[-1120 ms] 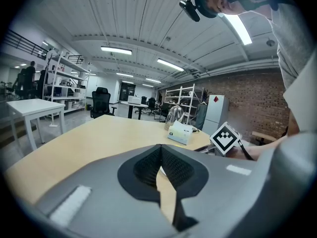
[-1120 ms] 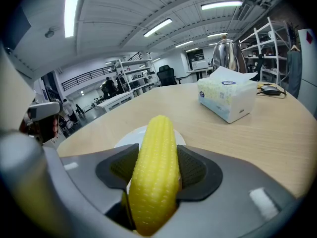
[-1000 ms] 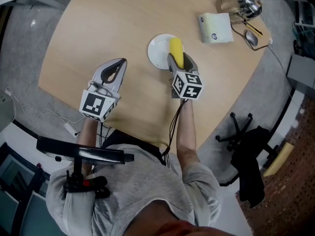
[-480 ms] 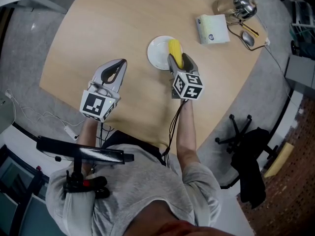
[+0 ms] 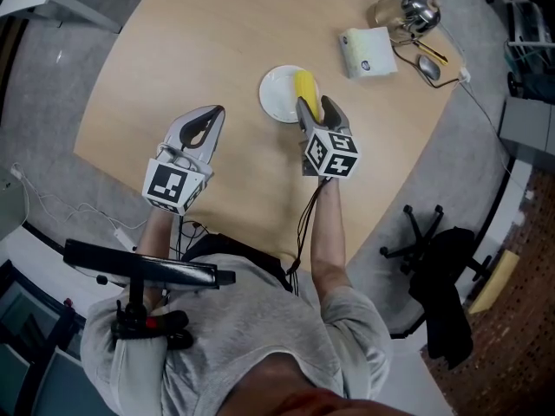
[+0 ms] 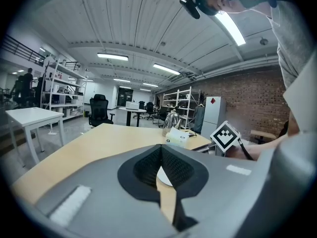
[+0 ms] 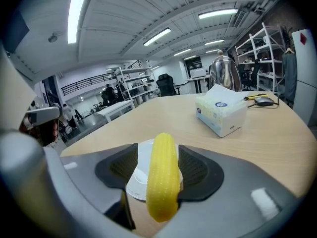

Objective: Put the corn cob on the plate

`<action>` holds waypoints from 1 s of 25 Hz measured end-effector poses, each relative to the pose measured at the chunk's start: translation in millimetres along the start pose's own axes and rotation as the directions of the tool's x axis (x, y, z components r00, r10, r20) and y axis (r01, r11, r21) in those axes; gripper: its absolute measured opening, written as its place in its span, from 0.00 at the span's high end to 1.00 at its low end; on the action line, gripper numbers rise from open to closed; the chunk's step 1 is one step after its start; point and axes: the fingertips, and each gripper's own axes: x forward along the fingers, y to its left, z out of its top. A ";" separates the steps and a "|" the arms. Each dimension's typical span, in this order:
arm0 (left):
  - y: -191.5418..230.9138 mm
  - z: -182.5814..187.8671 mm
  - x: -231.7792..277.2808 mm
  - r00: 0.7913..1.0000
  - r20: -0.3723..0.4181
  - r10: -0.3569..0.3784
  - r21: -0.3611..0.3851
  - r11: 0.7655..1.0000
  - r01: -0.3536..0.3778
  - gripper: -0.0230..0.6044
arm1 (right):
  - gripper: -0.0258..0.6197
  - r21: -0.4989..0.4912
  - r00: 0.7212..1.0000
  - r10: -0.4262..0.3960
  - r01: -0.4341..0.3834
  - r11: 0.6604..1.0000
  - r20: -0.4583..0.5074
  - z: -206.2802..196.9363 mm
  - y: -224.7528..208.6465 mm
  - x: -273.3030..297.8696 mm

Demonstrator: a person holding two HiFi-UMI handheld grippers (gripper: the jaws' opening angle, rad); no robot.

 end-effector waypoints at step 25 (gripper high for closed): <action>-44.9 38.4 -54.1 0.998 0.062 -0.025 0.044 0.999 0.023 0.93 | 0.55 0.029 0.990 -0.010 0.006 1.000 0.137 29.1 32.6 -87.8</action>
